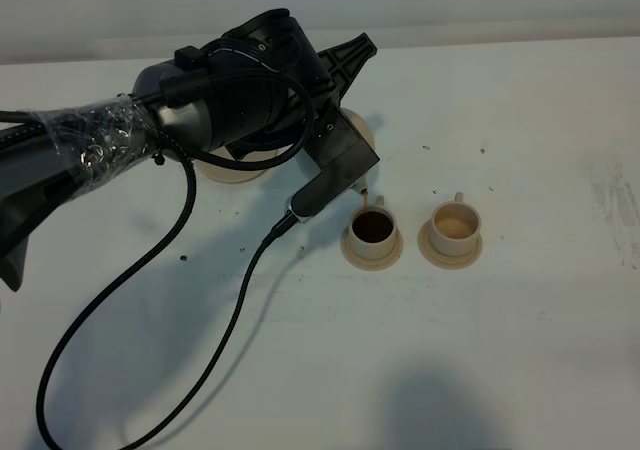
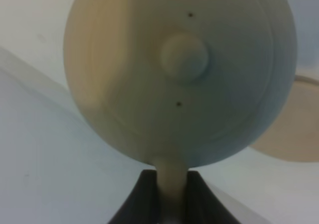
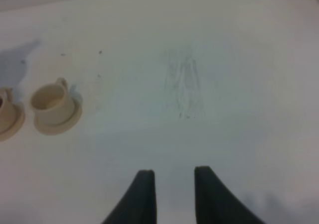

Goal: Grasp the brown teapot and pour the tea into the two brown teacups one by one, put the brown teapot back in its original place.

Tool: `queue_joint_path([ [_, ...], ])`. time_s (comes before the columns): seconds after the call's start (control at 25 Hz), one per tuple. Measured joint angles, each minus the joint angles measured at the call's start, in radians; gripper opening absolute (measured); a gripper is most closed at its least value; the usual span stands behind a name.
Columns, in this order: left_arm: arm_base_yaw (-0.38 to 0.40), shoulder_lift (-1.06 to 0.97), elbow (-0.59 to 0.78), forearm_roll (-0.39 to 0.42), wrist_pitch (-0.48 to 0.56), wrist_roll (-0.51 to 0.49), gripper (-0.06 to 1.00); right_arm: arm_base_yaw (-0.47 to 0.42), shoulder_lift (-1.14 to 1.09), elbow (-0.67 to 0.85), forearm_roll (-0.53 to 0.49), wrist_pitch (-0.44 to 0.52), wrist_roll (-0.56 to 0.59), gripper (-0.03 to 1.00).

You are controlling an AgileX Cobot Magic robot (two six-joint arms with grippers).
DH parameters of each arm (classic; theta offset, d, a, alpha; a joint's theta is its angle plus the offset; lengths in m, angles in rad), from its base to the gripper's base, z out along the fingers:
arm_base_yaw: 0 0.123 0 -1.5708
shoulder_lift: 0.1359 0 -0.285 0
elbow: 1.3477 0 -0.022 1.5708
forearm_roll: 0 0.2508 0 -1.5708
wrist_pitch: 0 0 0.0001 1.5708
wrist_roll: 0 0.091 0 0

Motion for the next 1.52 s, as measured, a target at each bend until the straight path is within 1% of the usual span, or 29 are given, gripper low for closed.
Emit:
queue_joint_path([
  [0.32, 0.000, 0.000, 0.000, -0.045, 0.054, -0.032, 0.01, 0.000, 0.000, 0.000, 0.000, 0.000, 0.000, 0.22],
  [0.6, 0.000, 0.000, 0.000, -0.083, 0.111, -0.113, 0.01, 0.000, 0.000, 0.000, 0.000, 0.000, 0.000, 0.22],
  [0.72, 0.000, 0.000, 0.000, -0.092, 0.137, -0.164, 0.01, 0.000, 0.000, 0.000, 0.000, 0.000, 0.000, 0.22],
  [0.96, 0.000, 0.000, 0.000, -0.137, 0.198, -0.327, 0.01, 0.000, 0.000, 0.000, 0.000, 0.000, 0.000, 0.22],
  [1.08, 0.000, 0.000, 0.000, -0.178, 0.224, -0.408, 0.01, 0.000, 0.000, 0.000, 0.000, 0.000, 0.000, 0.22],
  [1.16, 0.000, 0.000, 0.000, -0.210, 0.249, -0.477, 0.01, 0.000, 0.000, 0.000, 0.000, 0.000, 0.000, 0.22],
  [1.36, 0.003, 0.000, 0.000, -0.302, 0.335, -0.708, 0.01, 0.000, 0.000, 0.000, 0.000, 0.000, 0.000, 0.22],
  [1.52, 0.015, 0.000, 0.000, -0.346, 0.426, -0.854, 0.01, 0.000, 0.000, 0.000, 0.000, 0.000, 0.000, 0.22],
])
